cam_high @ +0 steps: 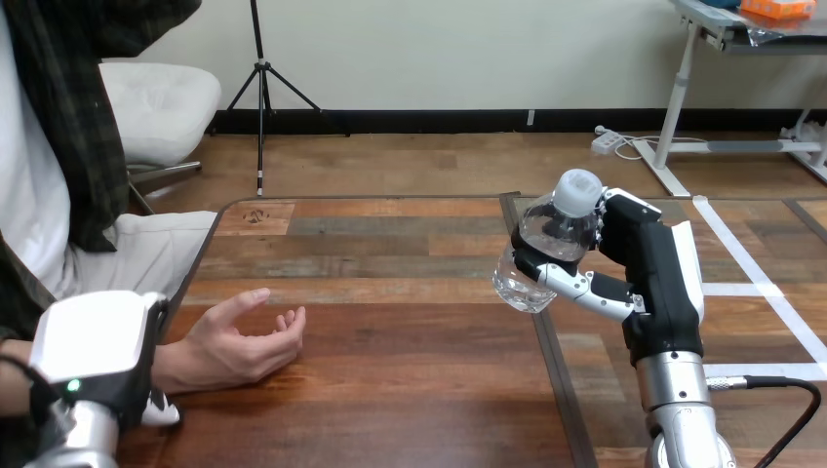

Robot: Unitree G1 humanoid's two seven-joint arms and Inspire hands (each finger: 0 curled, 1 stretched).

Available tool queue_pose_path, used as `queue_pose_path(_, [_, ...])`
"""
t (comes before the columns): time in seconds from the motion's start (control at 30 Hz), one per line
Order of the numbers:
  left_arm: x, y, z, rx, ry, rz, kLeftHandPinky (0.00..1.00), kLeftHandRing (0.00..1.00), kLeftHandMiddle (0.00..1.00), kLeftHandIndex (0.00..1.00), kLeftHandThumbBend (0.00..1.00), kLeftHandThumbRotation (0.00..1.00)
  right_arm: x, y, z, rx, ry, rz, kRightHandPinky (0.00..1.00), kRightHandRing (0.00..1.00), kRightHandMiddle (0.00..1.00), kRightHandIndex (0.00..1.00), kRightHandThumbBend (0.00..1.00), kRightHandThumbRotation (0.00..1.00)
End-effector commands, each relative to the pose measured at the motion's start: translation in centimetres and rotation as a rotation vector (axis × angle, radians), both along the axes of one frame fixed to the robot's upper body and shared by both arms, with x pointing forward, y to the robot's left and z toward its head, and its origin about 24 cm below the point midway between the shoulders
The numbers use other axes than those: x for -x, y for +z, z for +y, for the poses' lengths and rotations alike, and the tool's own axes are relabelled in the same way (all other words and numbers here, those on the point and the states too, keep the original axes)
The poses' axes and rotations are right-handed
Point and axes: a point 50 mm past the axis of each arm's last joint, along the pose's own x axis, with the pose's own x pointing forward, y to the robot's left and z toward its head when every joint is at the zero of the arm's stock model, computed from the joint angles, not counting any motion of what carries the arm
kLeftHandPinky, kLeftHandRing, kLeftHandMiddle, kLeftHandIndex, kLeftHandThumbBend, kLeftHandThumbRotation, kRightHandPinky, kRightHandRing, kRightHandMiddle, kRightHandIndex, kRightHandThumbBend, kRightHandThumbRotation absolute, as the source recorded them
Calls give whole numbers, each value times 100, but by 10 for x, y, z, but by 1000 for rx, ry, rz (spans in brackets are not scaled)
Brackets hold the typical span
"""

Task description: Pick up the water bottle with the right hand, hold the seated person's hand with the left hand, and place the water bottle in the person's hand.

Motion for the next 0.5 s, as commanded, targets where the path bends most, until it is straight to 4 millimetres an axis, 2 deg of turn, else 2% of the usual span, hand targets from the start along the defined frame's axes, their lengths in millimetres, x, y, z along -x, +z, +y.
queue_pose_path(0.0, [-18, 8, 1, -51, -29, -22, 78, 82, 83, 80, 90, 0, -10, 25, 4, -26, 16, -115, 41, 45, 49, 50, 72, 0])
queue_pose_path(0.47, [-24, 3, -1, -50, -49, 3, 79, 82, 83, 80, 90, 0, -9, 25, 2, -30, 25, -114, 42, 45, 48, 50, 72, 0])
